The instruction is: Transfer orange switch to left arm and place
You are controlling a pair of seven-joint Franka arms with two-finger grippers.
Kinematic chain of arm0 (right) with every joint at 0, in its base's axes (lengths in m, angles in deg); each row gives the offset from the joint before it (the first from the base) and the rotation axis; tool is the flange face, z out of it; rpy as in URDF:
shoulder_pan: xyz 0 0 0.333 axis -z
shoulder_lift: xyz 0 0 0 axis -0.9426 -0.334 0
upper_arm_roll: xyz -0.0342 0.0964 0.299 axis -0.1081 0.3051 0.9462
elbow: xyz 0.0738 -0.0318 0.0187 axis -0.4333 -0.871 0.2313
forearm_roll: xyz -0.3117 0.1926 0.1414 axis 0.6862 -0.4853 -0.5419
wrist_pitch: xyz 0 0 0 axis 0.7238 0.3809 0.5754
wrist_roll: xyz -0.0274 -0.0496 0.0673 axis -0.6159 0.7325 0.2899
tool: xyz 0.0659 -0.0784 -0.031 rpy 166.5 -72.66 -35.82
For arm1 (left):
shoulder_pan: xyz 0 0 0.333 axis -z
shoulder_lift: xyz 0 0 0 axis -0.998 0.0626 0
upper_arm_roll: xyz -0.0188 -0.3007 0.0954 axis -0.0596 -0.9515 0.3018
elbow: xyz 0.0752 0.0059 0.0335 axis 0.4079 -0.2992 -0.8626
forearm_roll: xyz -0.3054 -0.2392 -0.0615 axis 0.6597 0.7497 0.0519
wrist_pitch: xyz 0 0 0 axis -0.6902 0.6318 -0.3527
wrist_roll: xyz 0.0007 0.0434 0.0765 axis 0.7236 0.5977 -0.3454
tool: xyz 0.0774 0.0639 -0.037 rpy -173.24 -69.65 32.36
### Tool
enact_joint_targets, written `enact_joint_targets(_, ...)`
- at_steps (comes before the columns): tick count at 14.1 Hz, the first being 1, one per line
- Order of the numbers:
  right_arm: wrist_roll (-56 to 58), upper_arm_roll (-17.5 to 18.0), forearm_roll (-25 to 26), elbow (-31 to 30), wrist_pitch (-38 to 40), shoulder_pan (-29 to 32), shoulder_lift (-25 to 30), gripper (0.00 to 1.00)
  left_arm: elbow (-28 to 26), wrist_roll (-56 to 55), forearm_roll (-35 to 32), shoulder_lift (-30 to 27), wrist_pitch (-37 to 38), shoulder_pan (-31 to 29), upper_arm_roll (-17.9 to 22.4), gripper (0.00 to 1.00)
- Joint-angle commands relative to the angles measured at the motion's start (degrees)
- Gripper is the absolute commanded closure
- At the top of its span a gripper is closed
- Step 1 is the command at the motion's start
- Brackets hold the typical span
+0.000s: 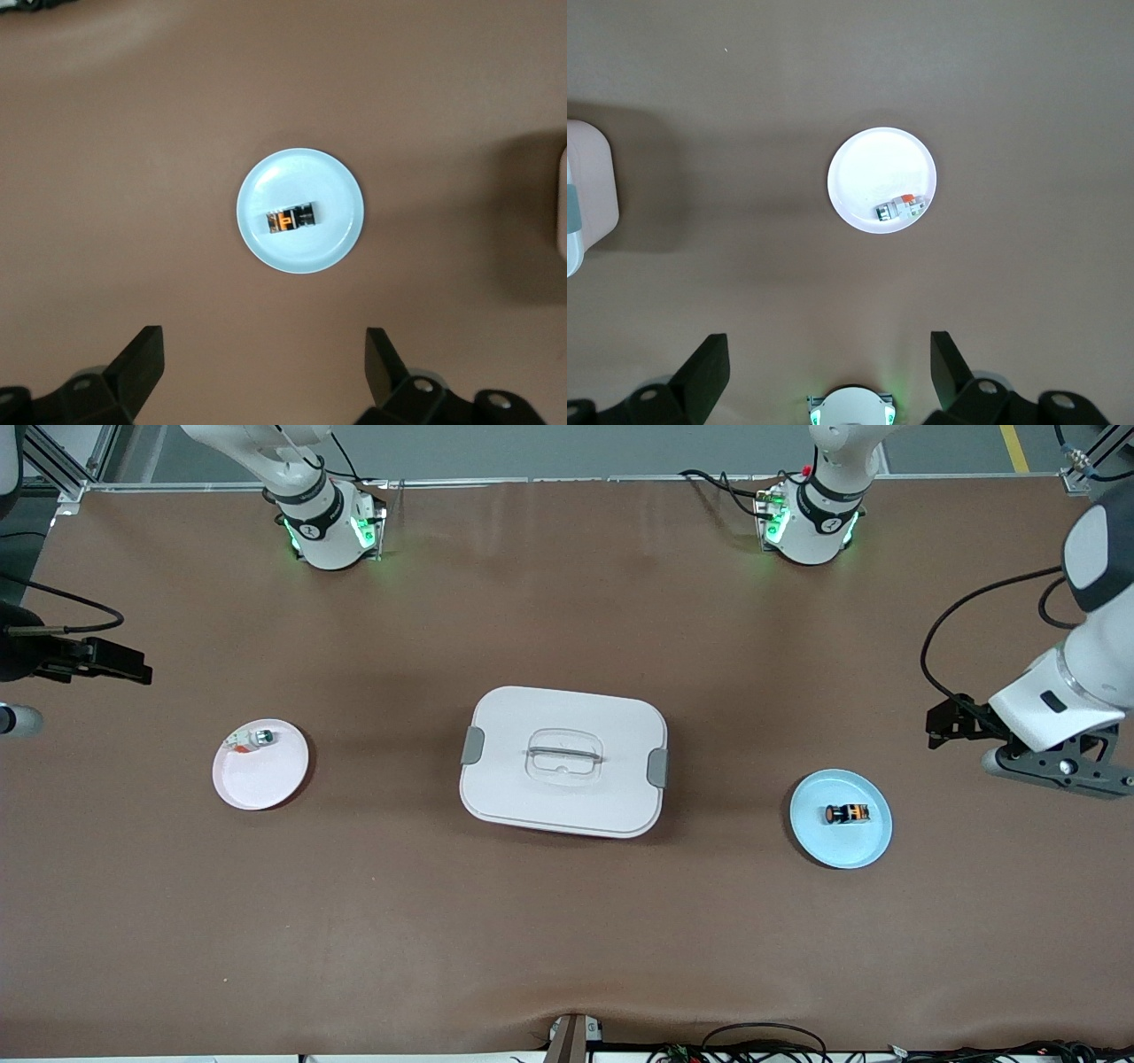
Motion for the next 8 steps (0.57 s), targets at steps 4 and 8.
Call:
enact_joint_targets(4,0.49,-2.37,-1.19,-13.83,-8.36,-0.62,9.63,0.00,-0.55,-9.65,0.75,-2.98,4.78,-0.61,-1.45,0.00)
enact_joint_targets(8,0.66,-5.80,-4.44,-13.75,-9.51,-0.62,10.69,0.00,0.42,-9.56,0.04,-3.94,4.78,2.45,3.36,0.00)
